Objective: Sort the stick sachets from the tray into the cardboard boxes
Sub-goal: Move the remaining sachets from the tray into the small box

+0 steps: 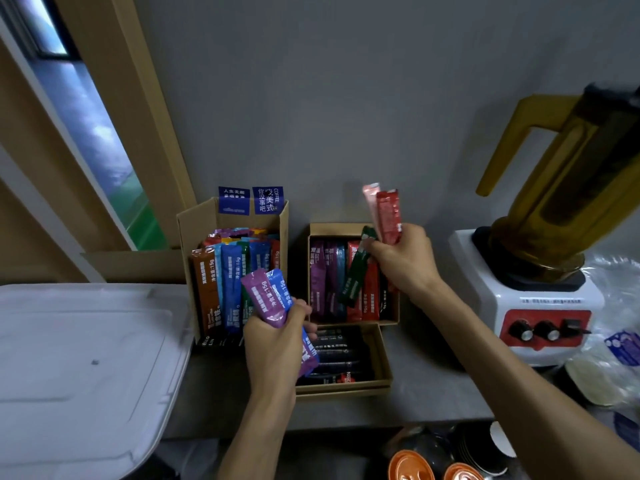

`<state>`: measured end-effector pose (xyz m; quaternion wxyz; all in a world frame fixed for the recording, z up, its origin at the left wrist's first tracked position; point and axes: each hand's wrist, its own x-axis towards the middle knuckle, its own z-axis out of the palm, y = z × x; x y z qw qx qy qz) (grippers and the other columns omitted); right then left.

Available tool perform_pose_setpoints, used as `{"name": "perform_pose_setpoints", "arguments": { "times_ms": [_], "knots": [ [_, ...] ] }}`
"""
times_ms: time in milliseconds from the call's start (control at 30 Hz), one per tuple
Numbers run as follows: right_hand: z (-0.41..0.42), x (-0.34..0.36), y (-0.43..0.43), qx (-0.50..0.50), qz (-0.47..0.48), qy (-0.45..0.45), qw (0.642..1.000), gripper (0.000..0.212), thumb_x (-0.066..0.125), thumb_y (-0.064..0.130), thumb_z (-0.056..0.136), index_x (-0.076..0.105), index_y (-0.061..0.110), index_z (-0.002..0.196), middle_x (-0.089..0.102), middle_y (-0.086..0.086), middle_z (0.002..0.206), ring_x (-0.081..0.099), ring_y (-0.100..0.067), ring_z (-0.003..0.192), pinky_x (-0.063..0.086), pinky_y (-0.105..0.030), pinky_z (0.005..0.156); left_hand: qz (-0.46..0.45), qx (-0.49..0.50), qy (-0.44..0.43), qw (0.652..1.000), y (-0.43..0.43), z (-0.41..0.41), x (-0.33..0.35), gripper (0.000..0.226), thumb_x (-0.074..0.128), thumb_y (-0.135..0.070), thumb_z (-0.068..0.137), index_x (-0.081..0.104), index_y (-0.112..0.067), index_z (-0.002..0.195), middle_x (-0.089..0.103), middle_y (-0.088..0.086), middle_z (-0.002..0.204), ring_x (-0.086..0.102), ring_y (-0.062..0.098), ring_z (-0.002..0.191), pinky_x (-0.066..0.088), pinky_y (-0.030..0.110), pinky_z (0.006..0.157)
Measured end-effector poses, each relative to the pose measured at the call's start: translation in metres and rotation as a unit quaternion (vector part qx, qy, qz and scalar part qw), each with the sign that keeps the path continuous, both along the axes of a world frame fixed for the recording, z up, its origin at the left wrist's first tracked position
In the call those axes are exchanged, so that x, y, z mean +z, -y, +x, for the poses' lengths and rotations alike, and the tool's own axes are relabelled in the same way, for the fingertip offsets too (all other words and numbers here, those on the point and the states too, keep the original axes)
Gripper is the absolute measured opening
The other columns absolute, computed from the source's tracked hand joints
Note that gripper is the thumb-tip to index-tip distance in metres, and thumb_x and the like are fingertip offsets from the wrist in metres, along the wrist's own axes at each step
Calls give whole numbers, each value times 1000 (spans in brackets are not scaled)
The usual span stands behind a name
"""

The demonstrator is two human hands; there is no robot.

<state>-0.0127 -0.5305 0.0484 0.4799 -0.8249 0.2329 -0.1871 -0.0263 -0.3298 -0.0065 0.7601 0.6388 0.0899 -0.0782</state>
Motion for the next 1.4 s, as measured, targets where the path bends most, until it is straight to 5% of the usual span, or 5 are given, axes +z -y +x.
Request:
{"name": "perform_pose_setpoints", "arguments": {
  "times_ms": [167,700,933,1267,1400],
  "knots": [
    [19,-22,-10,31,-36,-44,998,31,72,21,91,63,8,117,70,-1,91,71,-11,74,52,-16,56,-3,-15,11,1000,0,-1,5,8,69,-19,90,64,-17,95,74,-2,76,69,9,62,55,29,64],
    [18,-48,-20,-5,-27,16,999,13,71,19,91,63,18,101,63,14,86,63,2,74,46,-8,56,-10,-18,22,1000,-1,-1,7,11,68,-22,91,63,-17,99,74,-1,77,71,11,63,55,27,62],
    [18,-55,-28,-11,-12,0,1000,5,66,17,93,68,13,95,71,3,85,70,-8,75,61,-29,71,-32,-32,17,999,-3,-1,10,13,62,-23,95,57,-29,106,77,2,87,76,15,80,57,35,75],
    [-81,-36,-68,135,349,-23,927,37,74,23,85,60,1,111,63,3,59,51,-10,47,43,-21,46,-100,-1,23,995,-1,7,29,17,67,-22,90,62,-28,105,77,-6,96,72,4,90,51,24,76],
    [-79,-38,-69,102,385,-14,917,33,75,15,84,62,-1,110,64,-3,64,50,-11,47,42,-20,45,-116,2,13,993,6,2,29,22,69,-21,89,63,-21,110,76,-4,91,72,4,81,52,25,74]
  ]
}}
